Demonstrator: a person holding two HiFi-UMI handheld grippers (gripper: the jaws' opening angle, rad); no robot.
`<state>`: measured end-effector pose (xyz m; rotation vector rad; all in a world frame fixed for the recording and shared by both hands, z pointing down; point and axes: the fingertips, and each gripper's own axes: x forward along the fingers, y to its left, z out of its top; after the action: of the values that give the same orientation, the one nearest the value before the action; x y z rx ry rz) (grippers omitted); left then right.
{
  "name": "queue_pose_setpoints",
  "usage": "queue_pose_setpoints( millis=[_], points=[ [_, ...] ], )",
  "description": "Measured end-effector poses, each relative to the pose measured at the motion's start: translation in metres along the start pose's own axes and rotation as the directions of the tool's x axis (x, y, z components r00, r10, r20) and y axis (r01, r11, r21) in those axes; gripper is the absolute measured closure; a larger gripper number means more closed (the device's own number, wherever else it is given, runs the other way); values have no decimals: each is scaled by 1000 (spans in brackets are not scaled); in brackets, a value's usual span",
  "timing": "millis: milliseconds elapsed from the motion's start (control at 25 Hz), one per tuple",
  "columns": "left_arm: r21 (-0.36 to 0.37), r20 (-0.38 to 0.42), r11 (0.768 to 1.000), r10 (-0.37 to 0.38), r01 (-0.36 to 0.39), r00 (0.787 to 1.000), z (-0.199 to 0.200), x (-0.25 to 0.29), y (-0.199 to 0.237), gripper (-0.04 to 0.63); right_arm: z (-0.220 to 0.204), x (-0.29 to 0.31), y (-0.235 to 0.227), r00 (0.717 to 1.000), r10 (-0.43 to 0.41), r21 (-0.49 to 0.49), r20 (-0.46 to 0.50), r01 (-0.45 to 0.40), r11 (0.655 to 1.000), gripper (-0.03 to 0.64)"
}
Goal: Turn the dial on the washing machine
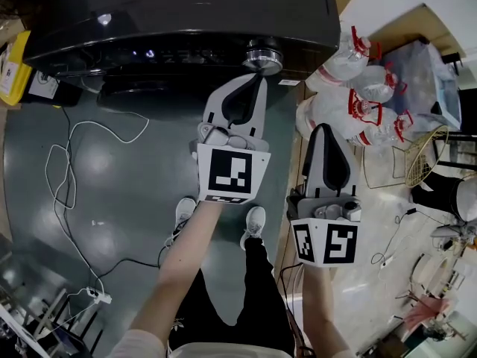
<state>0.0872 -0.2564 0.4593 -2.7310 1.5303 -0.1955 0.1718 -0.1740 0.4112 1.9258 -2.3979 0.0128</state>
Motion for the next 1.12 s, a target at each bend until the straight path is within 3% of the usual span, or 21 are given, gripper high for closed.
queue_pose_setpoints(
  millis=[1120],
  points=[
    [32,-4,998,-45,45,999,6,9,-15,597,-14,-26,-18,998,-51,10,-35,51,999,615]
  ],
)
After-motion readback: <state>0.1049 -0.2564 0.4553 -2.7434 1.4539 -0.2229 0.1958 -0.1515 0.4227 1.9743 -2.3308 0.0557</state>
